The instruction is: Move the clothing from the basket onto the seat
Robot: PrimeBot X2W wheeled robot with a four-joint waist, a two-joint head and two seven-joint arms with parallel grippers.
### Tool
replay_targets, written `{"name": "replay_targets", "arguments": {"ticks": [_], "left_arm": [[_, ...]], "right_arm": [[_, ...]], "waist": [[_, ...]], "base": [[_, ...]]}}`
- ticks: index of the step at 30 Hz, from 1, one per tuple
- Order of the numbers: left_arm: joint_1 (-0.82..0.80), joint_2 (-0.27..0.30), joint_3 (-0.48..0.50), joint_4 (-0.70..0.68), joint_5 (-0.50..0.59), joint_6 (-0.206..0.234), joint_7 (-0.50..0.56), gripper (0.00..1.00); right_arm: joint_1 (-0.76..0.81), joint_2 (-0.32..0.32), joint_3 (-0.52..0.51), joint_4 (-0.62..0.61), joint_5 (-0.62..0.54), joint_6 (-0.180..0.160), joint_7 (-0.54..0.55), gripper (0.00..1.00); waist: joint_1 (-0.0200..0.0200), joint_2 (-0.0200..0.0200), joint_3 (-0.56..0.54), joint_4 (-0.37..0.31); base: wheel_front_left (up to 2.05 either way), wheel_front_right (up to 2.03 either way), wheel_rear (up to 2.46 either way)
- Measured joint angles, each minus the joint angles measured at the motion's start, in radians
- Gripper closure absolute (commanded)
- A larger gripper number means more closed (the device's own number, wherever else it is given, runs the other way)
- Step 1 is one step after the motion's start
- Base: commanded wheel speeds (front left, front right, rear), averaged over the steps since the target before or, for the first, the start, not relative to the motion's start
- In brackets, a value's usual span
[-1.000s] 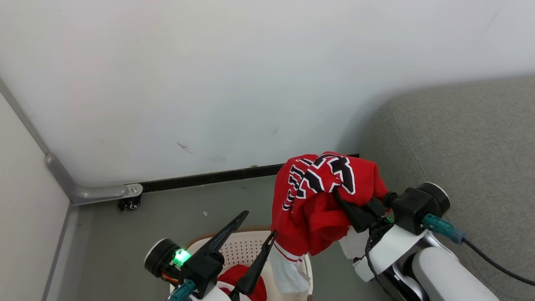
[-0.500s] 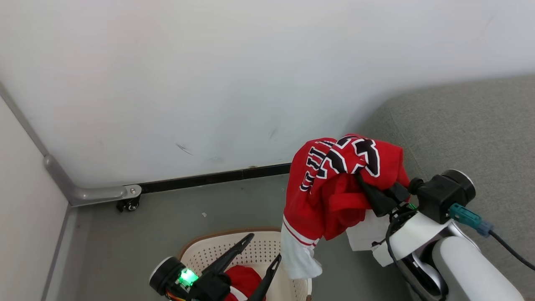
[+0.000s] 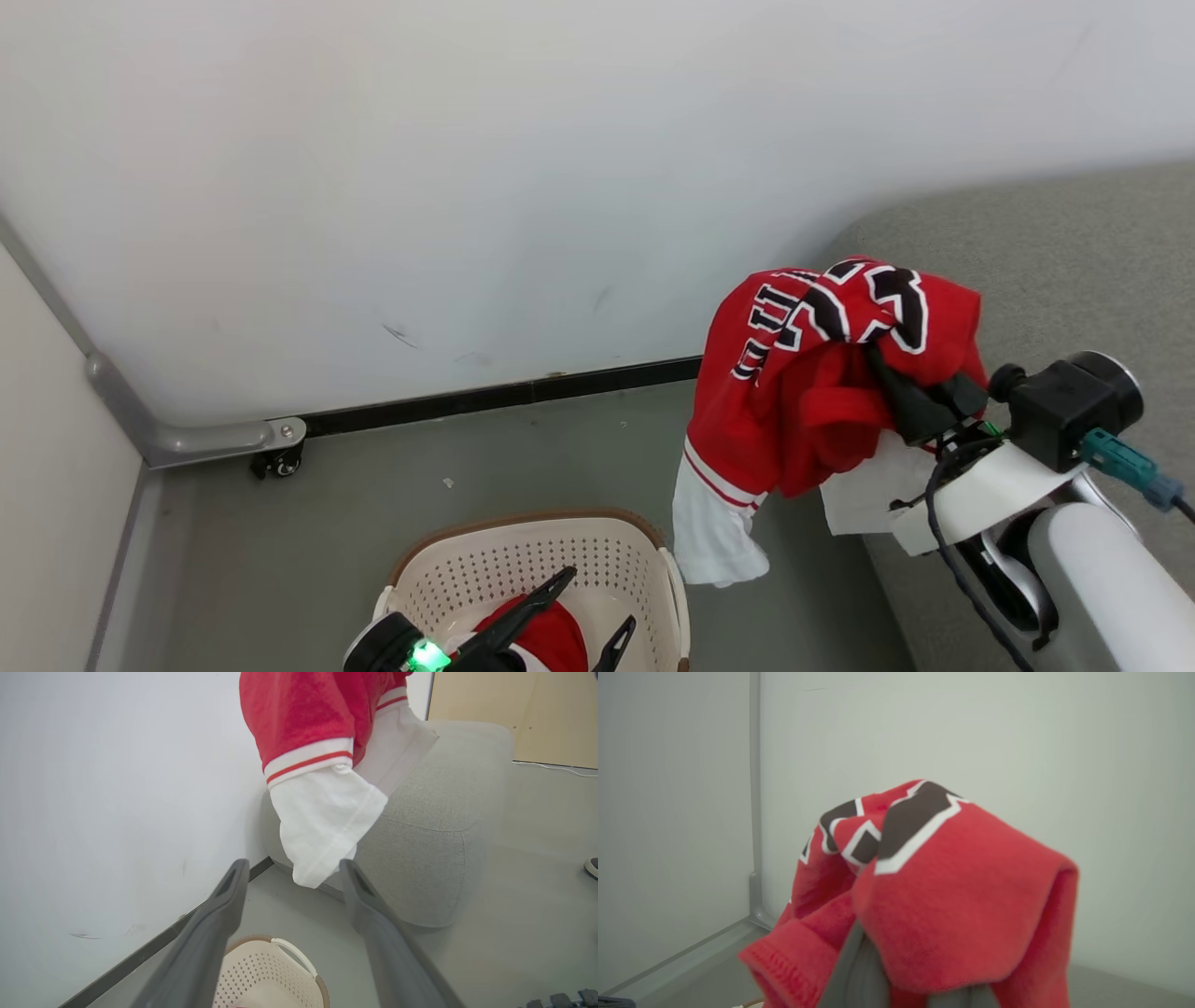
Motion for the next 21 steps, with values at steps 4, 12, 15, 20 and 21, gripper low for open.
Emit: {"name": "replay_targets", "arguments": {"ticks": [4, 12, 15, 20, 21], "left_arm": [[0.002, -0.001, -0.007, -0.001, 0.003, -0.001, 0.000, 0.00], [0.021, -0.002, -0.026, -0.002, 0.008, -0.006, 0.000, 0.00], [0.021, -0.003, -0.027, -0.002, 0.008, -0.006, 0.000, 0.00], [0.021, -0.003, -0.031, -0.003, 0.008, -0.006, 0.000, 0.00], [0.021, -0.003, -0.033, -0.003, 0.009, -0.006, 0.000, 0.00]], "right_arm": [[0.006, -0.016, -0.048, -0.001, -0.011, 0.000, 0.000, 1.00], [0.047, -0.039, -0.179, 0.029, -0.033, 0.000, 0.000, 1.00], [0.060, -0.050, -0.226, 0.040, -0.037, 0.000, 0.000, 1.00], [0.062, -0.059, -0.289, 0.057, -0.042, 0.000, 0.000, 1.00], [0.062, -0.063, -0.300, 0.059, -0.042, 0.000, 0.000, 1.00]], "waist": [[0.0000, 0.0000, 0.000, -0.006], [-0.0001, 0.0000, 0.001, -0.024], [0.0000, 0.0000, 0.003, -0.034], [0.0000, 0.0000, 0.007, -0.052], [0.0000, 0.0000, 0.008, -0.056]], "base": [[0.00, 0.00, 0.00], [0.00, 0.00, 0.00], [0.00, 0.00, 0.00], [0.00, 0.00, 0.00], [0.00, 0.00, 0.00]]}}
